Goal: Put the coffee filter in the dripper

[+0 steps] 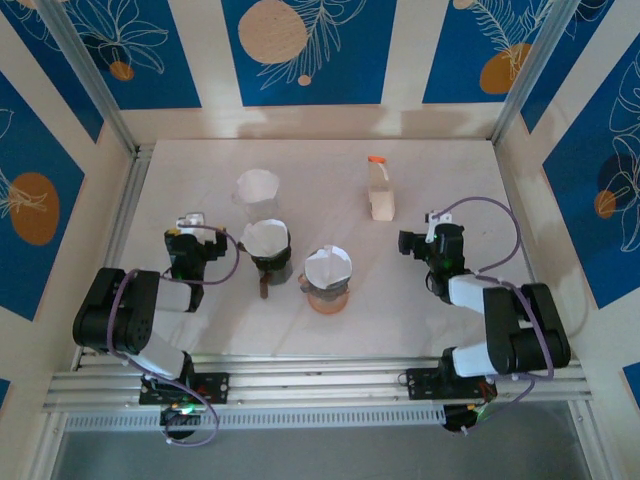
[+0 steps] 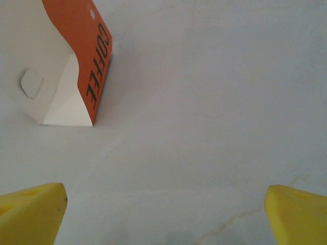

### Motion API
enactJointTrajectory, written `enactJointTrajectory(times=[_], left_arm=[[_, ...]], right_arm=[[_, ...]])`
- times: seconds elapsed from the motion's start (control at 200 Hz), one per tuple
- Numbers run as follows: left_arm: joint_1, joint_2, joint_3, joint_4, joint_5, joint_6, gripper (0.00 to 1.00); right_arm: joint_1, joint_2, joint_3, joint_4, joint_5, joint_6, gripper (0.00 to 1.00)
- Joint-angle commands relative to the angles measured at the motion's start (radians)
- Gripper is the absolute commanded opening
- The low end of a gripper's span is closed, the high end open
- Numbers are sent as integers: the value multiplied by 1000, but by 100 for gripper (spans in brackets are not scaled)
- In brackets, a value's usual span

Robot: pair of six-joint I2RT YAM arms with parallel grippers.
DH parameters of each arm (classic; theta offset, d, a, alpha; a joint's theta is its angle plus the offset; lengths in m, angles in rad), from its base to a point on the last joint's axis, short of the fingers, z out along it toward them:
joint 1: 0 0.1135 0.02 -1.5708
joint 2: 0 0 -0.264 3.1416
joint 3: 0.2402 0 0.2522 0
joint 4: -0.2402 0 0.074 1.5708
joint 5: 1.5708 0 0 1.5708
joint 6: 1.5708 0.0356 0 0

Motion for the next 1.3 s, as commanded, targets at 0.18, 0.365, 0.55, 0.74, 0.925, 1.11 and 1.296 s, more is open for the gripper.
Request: enactJointTrajectory(times=[0.18,0.365,0.55,0.74,0.925,1.11,1.296], left_arm=[[4,12,18,2,18,-7,100],[4,12,18,2,19,-7,100],[4,12,19,1,19,-7,100],[4,12,20,2,20,-6,100],[5,12,18,2,20,-6,100],[4,12,18,3,23,-6,100],[4,12,19,2,25,-5,100]], right_arm=[[-56,100,22,208,-162,3,99],[-60,106,19,223,-171,6,99],[-61,102,16,224,-173,6,99],[-61,102,18,224,-174,5,99],[-61,102,18,222,-174,6,99],[-61,102,18,222,-174,6,99],[-61,102,17,221,-174,5,99]])
